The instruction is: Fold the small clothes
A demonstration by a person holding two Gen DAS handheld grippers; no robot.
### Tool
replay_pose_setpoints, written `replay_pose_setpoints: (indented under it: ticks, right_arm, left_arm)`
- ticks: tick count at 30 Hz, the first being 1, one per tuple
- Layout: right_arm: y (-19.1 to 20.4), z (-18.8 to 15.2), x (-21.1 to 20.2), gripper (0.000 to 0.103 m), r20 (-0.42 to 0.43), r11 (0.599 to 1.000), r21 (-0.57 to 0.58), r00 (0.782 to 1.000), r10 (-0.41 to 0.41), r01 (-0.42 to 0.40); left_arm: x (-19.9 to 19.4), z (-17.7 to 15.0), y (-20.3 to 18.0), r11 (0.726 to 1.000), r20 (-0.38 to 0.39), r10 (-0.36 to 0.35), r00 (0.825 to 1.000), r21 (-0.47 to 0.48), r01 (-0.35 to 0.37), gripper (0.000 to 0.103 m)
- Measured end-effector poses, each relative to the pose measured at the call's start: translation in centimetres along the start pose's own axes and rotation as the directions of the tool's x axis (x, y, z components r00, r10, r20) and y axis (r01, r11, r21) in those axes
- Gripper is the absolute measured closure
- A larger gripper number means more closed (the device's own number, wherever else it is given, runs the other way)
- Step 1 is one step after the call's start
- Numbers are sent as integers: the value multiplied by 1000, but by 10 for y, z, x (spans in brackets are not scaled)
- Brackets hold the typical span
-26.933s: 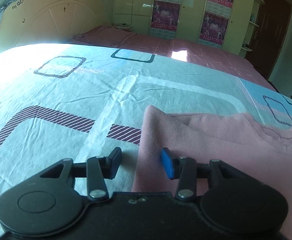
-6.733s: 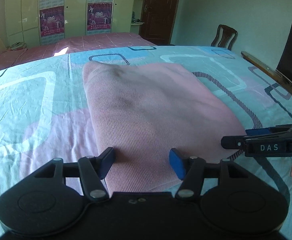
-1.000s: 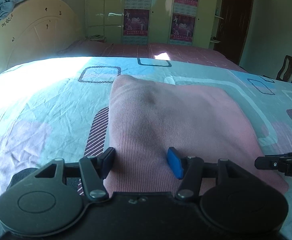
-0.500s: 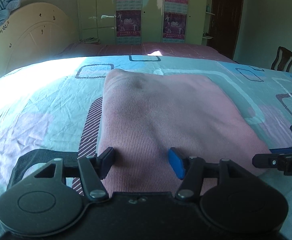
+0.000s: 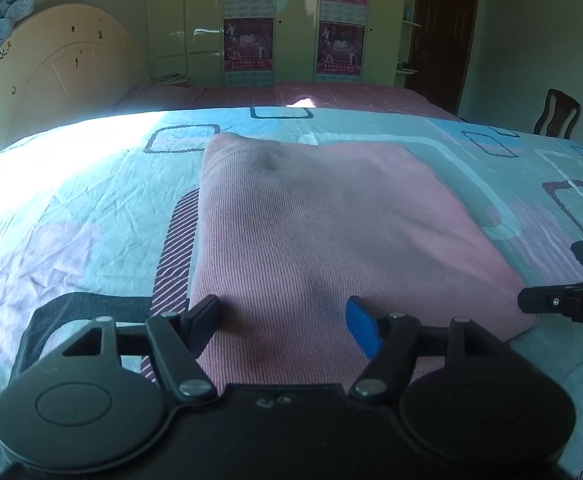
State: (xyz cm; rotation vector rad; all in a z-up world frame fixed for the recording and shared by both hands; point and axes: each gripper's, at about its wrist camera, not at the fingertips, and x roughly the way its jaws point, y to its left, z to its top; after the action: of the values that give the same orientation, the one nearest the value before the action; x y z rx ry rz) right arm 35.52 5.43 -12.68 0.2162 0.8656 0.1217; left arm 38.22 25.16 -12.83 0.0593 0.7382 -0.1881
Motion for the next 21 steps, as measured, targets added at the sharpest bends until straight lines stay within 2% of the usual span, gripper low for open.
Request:
replay_pose_setpoints:
  ticks: [2, 4, 5, 7, 9, 13, 16, 18, 19, 21]
  right_arm:
    - [9, 1, -16, 97, 78, 1000, 2, 997, 0, 0]
    - [23, 3, -20, 94, 114, 999, -46, 993, -16, 21]
    - [29, 3, -15, 93, 105, 997, -74, 994, -22, 29]
    - [35, 0, 2, 76, 59, 992, -107, 996, -64, 70]
    - [33, -6, 28, 74, -42, 985, -127, 992, -121, 115]
    - [24, -10, 34, 73, -30, 991, -82, 993, -111, 108]
    - [20, -10, 34, 71, -30, 993, -68, 994, -101, 99]
    - [16, -10, 34, 68, -33, 995, -46, 995, -90, 88]
    - [14, -10, 33, 67, -30, 996, -33, 996, -81, 80]
    - [11, -10, 33, 66, -27, 998, -14, 997, -67, 67]
  left_arm:
    - [1, 1, 0, 1000, -8, -11, 1000, -2, 11, 28]
    - [2, 1, 0, 1000, -11, -15, 1000, -8, 15, 26]
    - [2, 1, 0, 1000, -12, -15, 1000, -14, 15, 26]
    - [3, 2, -1, 1000, -15, -4, 1000, -28, 4, 24]
    - [4, 2, -3, 999, -25, 25, 999, -34, -26, 22]
    - [6, 3, 0, 994, -67, 61, 996, -88, -67, 19]
    - [6, 7, 14, 978, -113, 33, 993, -202, -55, 19]
    - [10, 8, 23, 957, -152, 56, 987, -274, -97, 18]
    - [13, 7, 29, 953, -175, 35, 984, -292, -86, 18]
    - [17, 4, 40, 943, -169, -38, 985, -331, -20, 19]
